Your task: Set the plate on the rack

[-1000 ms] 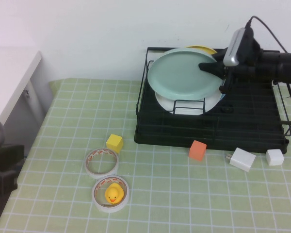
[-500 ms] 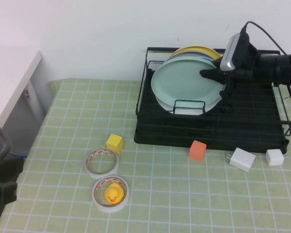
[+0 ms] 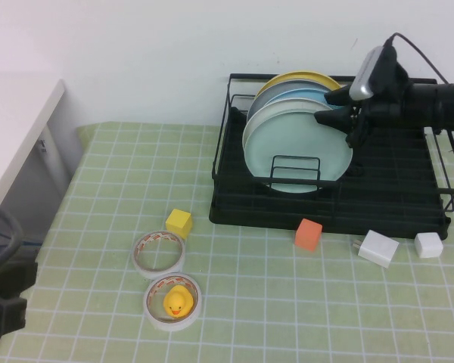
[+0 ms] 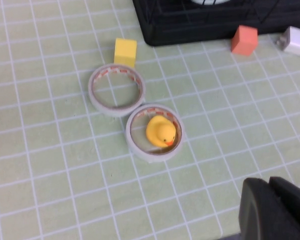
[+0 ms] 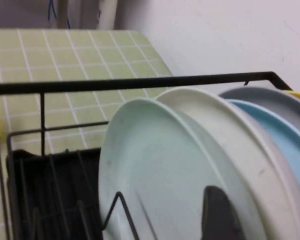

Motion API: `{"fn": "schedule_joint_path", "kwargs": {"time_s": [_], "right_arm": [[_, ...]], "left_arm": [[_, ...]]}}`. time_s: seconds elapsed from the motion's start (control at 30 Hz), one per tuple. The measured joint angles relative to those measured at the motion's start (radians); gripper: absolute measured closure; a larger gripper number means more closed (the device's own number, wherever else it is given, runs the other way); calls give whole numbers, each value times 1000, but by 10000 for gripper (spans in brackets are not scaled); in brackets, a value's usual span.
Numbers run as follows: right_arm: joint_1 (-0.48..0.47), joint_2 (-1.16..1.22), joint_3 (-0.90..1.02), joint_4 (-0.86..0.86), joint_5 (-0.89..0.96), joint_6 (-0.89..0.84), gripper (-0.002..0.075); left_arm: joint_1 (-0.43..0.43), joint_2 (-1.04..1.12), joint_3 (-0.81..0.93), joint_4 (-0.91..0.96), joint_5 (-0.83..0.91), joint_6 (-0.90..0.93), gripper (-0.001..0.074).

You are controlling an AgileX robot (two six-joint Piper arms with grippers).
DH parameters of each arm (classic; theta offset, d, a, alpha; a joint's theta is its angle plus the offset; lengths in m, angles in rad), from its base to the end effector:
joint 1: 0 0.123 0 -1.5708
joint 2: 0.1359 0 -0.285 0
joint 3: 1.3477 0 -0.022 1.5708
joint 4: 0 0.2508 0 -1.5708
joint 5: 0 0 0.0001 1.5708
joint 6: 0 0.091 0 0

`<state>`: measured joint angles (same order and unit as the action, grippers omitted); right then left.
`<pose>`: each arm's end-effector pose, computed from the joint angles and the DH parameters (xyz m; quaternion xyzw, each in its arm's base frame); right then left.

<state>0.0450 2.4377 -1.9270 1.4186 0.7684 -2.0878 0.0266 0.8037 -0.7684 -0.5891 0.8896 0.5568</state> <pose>0.5302 0.0865 0.1577 -0.4714 0.6882 0.1563 0.5290 0.1423 -0.0355 0.3323 0.1474 0.8857 -0.1658 0.4079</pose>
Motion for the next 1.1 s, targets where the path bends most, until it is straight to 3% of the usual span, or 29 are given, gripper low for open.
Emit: {"fn": "schedule_joint_path", "kwargs": {"time_s": [0.23, 0.33, 0.47, 0.63, 0.93, 1.1], "right_arm": [[-80, -100, 0, 0, 206, 143, 388], [-124, -179, 0, 0, 339, 237, 466], [-168, -295, -2, -33, 414, 385, 643], [-170, -443, 12, -141, 434, 487, 712], [-88, -776, 352, -45, 436, 348, 717], [-27, -992, 620, 14, 294, 217, 717]], "left_arm": [[0, -99, 16, 57, 4, -86, 736], [0, -201, 38, 88, 9, -160, 736], [0, -377, 100, 117, 6, -237, 736], [0, -538, 216, 132, -36, -353, 736], [0, -629, 379, 134, -239, -415, 736], [0, -629, 402, 134, -260, -423, 736]]}}
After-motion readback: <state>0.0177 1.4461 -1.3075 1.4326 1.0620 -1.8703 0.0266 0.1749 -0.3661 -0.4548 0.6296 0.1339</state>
